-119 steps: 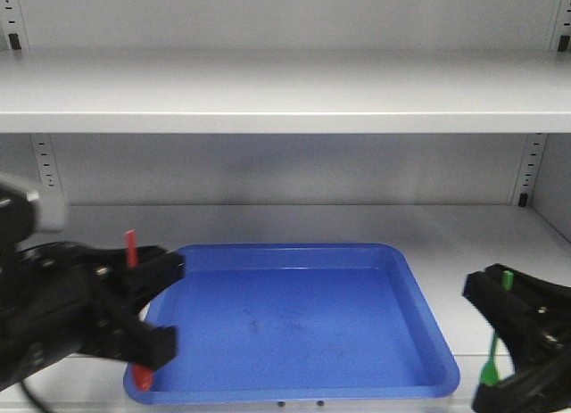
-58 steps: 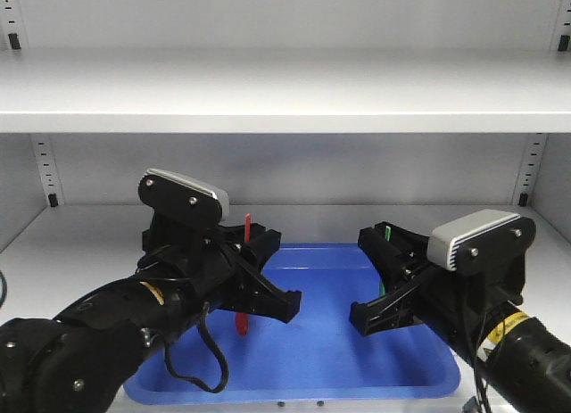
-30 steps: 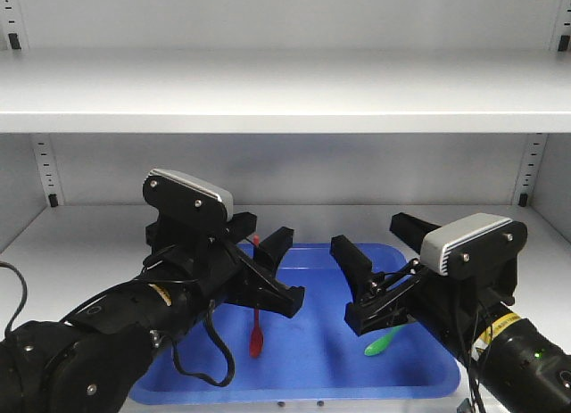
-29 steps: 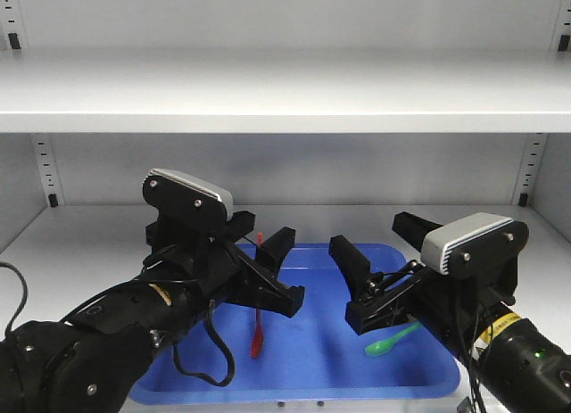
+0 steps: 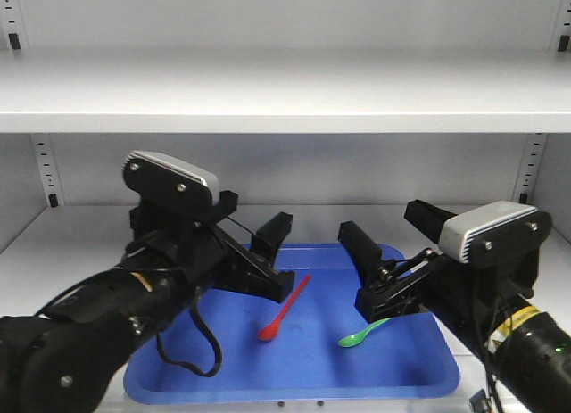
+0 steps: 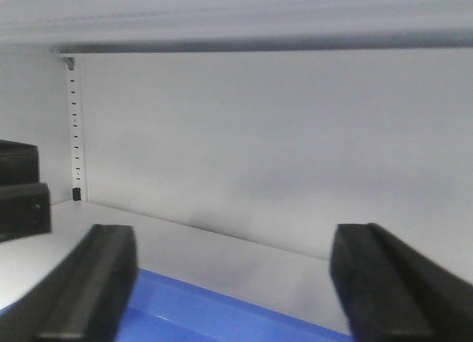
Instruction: Sort red and green spoons into left cabinet
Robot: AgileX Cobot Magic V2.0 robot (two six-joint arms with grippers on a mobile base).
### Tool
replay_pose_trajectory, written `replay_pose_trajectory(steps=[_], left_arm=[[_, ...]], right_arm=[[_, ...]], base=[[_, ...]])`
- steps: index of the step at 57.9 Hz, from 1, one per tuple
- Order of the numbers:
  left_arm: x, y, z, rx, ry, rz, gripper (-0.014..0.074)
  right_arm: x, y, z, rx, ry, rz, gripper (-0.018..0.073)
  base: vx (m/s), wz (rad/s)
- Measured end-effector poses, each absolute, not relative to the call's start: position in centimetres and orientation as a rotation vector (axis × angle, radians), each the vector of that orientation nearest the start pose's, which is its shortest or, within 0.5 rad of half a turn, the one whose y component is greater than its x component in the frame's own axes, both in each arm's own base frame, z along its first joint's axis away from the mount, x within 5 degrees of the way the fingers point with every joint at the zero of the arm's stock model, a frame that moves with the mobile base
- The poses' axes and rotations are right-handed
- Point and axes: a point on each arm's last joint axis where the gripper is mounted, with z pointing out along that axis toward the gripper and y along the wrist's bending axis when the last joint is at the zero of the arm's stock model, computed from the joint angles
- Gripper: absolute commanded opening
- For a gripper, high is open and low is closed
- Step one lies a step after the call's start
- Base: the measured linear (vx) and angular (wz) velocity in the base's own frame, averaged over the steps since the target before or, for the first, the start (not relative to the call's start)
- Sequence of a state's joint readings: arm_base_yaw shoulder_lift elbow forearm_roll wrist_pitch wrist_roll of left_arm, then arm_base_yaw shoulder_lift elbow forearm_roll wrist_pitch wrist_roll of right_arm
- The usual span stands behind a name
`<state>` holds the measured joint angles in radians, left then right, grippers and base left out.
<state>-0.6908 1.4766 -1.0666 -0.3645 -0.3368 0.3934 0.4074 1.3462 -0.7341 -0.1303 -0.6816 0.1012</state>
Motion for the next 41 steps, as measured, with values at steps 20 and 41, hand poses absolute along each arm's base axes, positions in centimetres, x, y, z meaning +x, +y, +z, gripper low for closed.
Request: replay_pose_trajectory(steps=[20, 41], left_arm=[[24.6, -20.2, 36.1, 0.609, 1.673, -0.483, -0.0006], [20.6, -18.0, 37.8, 0.726, 1.758, -0.537, -0.0001]], right_arm=[[22.2, 9.9, 34.4, -0.367, 1.544, 0.326, -0.001], [15.9, 6.7, 36.9, -0.351, 1.647, 0.275, -0.0006]], base=[[0.0, 0.0], [0.0, 0.0]])
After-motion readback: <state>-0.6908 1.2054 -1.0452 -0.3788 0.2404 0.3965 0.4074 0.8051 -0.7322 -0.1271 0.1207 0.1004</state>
